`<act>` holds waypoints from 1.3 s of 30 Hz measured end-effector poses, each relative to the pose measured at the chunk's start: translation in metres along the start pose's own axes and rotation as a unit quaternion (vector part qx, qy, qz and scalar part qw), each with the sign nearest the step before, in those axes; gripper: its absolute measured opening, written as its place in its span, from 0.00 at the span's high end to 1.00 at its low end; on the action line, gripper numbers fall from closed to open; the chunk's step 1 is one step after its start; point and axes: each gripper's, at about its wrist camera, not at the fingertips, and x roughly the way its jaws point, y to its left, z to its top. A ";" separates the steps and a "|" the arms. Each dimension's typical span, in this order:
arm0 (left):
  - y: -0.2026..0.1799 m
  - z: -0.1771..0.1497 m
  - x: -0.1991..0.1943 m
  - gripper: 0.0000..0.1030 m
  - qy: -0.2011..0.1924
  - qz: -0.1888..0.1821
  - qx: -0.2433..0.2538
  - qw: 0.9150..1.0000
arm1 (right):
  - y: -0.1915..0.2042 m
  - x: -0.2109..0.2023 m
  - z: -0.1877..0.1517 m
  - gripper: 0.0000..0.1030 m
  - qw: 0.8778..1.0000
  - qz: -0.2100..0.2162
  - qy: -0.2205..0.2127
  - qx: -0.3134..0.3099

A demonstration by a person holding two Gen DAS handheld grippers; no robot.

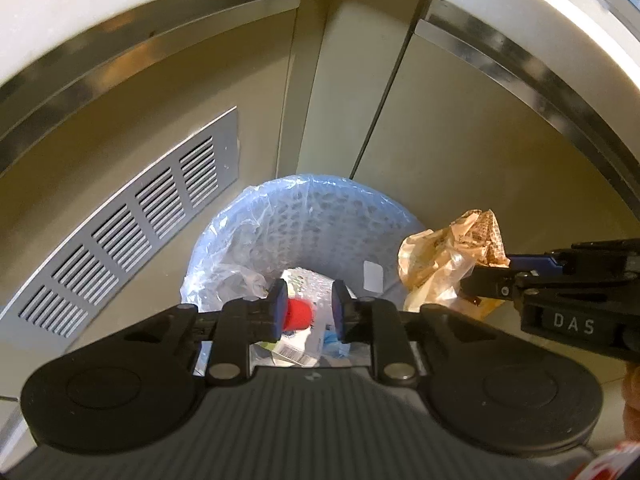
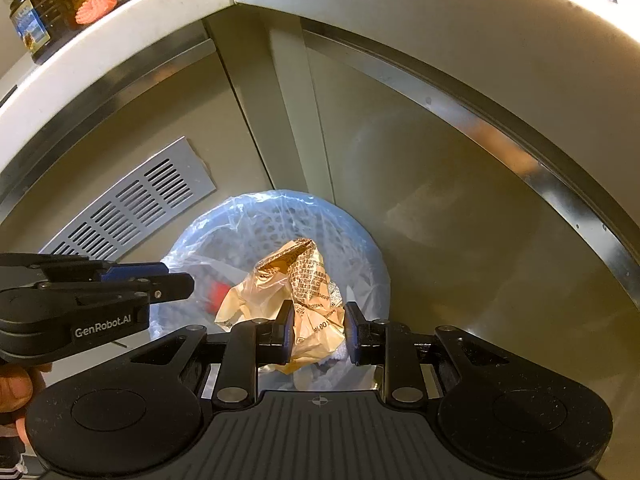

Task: Collect trash
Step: 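Open the left tool to drop the red cap while the right tool releases the tan bag, then withdraw both open tools up from the wastebasket to the countertop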

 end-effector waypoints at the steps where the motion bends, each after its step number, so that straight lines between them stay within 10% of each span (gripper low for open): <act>1: 0.000 -0.001 0.000 0.81 0.001 0.001 0.000 1.000 | 0.000 0.000 0.000 0.75 1.000 0.000 0.000 0.001; 26: 0.008 -0.007 -0.008 0.81 0.007 0.004 -0.027 1.000 | 0.002 -0.004 0.002 0.75 1.000 0.017 -0.005 -0.002; 30: 0.009 -0.008 -0.009 0.81 0.008 0.006 -0.026 1.000 | 0.005 -0.003 0.003 0.48 1.000 0.021 -0.015 0.000; 39: 0.011 -0.011 -0.012 0.81 0.008 0.008 -0.029 0.999 | 0.002 -0.003 -0.001 0.48 1.000 0.011 -0.004 0.010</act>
